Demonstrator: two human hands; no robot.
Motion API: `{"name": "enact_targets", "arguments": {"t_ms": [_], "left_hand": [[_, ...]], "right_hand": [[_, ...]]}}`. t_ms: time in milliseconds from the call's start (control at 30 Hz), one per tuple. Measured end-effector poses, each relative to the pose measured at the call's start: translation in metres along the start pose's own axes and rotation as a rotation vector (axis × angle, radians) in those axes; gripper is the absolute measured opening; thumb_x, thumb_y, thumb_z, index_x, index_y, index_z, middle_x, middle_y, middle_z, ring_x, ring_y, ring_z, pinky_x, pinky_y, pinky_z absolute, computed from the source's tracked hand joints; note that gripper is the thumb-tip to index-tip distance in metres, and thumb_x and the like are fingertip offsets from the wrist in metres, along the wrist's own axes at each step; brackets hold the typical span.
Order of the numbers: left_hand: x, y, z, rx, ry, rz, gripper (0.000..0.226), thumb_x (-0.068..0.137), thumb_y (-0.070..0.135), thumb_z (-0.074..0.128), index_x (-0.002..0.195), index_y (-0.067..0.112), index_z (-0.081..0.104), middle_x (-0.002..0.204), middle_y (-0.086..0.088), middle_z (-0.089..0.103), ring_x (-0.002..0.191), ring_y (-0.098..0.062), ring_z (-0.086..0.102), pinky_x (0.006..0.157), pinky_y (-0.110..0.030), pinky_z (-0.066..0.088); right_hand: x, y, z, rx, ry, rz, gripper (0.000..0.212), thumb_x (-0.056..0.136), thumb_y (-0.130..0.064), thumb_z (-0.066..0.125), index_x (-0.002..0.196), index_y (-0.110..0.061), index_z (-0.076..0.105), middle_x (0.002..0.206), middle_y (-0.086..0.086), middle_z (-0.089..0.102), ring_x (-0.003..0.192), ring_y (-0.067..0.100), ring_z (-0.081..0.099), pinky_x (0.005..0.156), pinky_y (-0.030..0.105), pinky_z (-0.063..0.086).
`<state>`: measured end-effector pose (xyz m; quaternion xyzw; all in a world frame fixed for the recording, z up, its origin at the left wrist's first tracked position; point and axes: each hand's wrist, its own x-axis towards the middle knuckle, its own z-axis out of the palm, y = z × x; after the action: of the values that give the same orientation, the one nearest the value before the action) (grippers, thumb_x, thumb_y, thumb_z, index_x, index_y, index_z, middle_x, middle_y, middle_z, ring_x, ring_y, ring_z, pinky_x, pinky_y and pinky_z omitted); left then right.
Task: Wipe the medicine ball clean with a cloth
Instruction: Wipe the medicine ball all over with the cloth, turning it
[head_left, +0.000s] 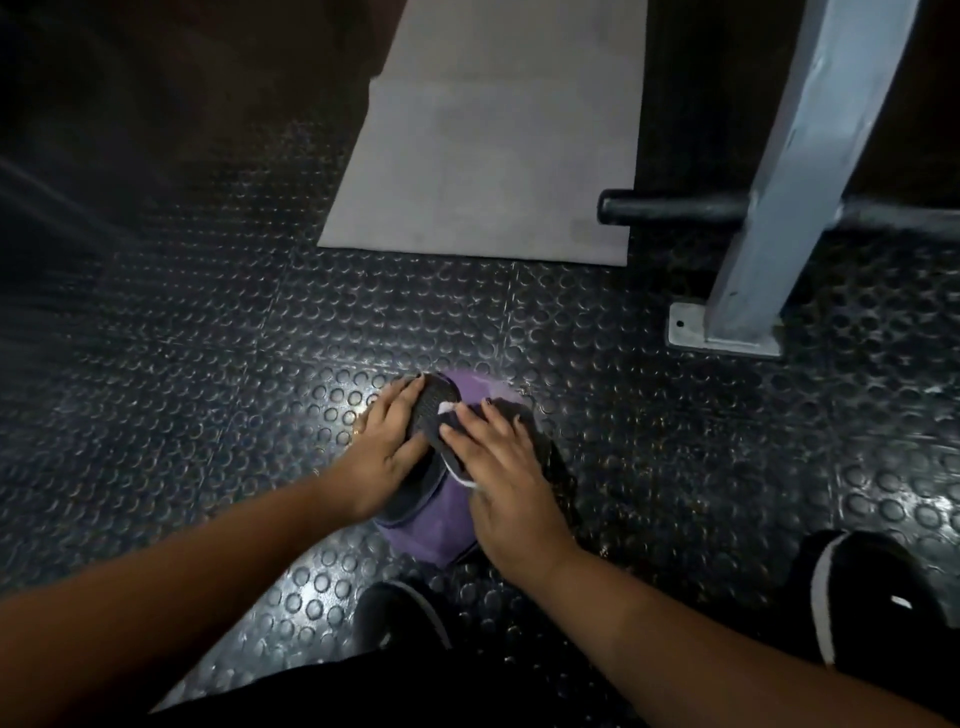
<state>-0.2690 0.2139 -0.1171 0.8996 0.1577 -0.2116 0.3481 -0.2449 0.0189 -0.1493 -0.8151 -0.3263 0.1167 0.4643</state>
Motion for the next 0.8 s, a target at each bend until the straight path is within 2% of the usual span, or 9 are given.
{"name": "enact_targets", "arguments": {"t_ms": [133, 267, 367, 467, 567, 633, 700, 733, 800], "left_hand": [[0.002, -0.011, -0.003, -0.053, -0.005, 0.014, 0.089, 0.079, 0.078, 0.030, 0.157, 0.040, 0.007, 0.163, 0.011, 0.004, 0.152, -0.016, 0.004, 0.124, -0.049, 0.011], [0.006, -0.012, -0.001, -0.073, 0.011, -0.036, 0.091, 0.076, 0.083, 0.031, 0.155, 0.045, 0.007, 0.163, 0.013, 0.004, 0.151, -0.023, 0.005, 0.122, -0.056, 0.011], [0.011, -0.005, 0.001, -0.105, 0.021, -0.090, 0.093, 0.076, 0.080, 0.034, 0.155, 0.041, 0.010, 0.161, 0.010, 0.007, 0.149, -0.031, 0.009, 0.121, -0.058, 0.013], [0.009, 0.000, 0.004, -0.074, 0.043, -0.059, 0.088, 0.082, 0.071, 0.038, 0.157, 0.035, 0.010, 0.160, 0.012, 0.005, 0.148, -0.031, 0.009, 0.121, -0.052, 0.012], [0.008, 0.000, 0.004, -0.080, 0.010, -0.074, 0.094, 0.078, 0.078, 0.035, 0.158, 0.038, 0.006, 0.161, 0.014, 0.002, 0.149, -0.028, 0.004, 0.122, -0.054, 0.011], [0.009, -0.001, 0.005, -0.107, 0.007, -0.101, 0.093, 0.079, 0.081, 0.036, 0.157, 0.042, 0.004, 0.162, 0.012, 0.001, 0.150, -0.029, 0.004, 0.122, -0.057, 0.012], [0.012, -0.002, 0.004, -0.111, 0.030, -0.113, 0.084, 0.086, 0.075, 0.038, 0.156, 0.044, 0.004, 0.163, 0.008, 0.002, 0.151, -0.032, 0.006, 0.122, -0.058, 0.012], [0.013, -0.003, 0.004, -0.109, 0.038, -0.118, 0.082, 0.086, 0.073, 0.037, 0.156, 0.044, 0.004, 0.164, 0.007, 0.003, 0.150, -0.032, 0.008, 0.122, -0.058, 0.012], [0.015, -0.003, 0.005, -0.096, 0.049, -0.115, 0.082, 0.086, 0.071, 0.036, 0.157, 0.042, 0.006, 0.163, 0.005, 0.006, 0.149, -0.033, 0.011, 0.122, -0.057, 0.014]], "right_hand": [[0.006, 0.011, 0.005, -0.068, 0.003, -0.108, 0.046, 0.101, -0.036, 0.033, 0.143, -0.020, 0.043, 0.154, -0.003, 0.032, 0.146, 0.016, 0.018, 0.119, 0.045, 0.013], [0.025, 0.019, 0.004, -0.075, 0.067, -0.118, 0.041, 0.100, -0.025, 0.036, 0.138, -0.019, 0.050, 0.148, -0.002, 0.042, 0.141, 0.016, 0.029, 0.117, 0.039, 0.020], [0.048, 0.030, -0.007, 0.079, 0.085, 0.183, 0.037, 0.100, -0.020, 0.041, 0.136, -0.021, 0.051, 0.143, -0.003, 0.047, 0.131, 0.012, 0.041, 0.110, 0.027, 0.029], [0.079, 0.054, -0.025, 0.299, 0.001, 0.550, 0.035, 0.099, -0.016, 0.044, 0.132, -0.016, 0.056, 0.126, 0.005, 0.061, 0.103, 0.011, 0.056, 0.088, 0.021, 0.045], [0.099, 0.063, -0.025, 0.368, -0.073, 0.701, 0.033, 0.098, -0.018, 0.044, 0.126, -0.014, 0.061, 0.113, 0.005, 0.066, 0.096, 0.018, 0.060, 0.071, 0.017, 0.043], [0.097, 0.054, -0.020, 0.264, -0.060, 0.690, 0.035, 0.099, -0.021, 0.040, 0.125, -0.014, 0.062, 0.105, 0.007, 0.067, 0.095, 0.025, 0.063, 0.074, 0.026, 0.045], [0.086, 0.037, -0.017, 0.152, 0.010, 0.604, 0.037, 0.100, -0.020, 0.037, 0.131, -0.014, 0.056, 0.120, 0.008, 0.063, 0.106, 0.022, 0.060, 0.092, 0.032, 0.047], [0.077, 0.027, -0.016, 0.111, 0.034, 0.540, 0.039, 0.101, -0.020, 0.036, 0.136, -0.014, 0.051, 0.134, 0.006, 0.055, 0.119, 0.019, 0.053, 0.105, 0.033, 0.040], [0.052, 0.010, -0.012, 0.024, 0.039, 0.422, 0.044, 0.102, -0.022, 0.033, 0.145, -0.017, 0.038, 0.152, -0.001, 0.034, 0.139, 0.013, 0.029, 0.117, 0.031, 0.022]]}}
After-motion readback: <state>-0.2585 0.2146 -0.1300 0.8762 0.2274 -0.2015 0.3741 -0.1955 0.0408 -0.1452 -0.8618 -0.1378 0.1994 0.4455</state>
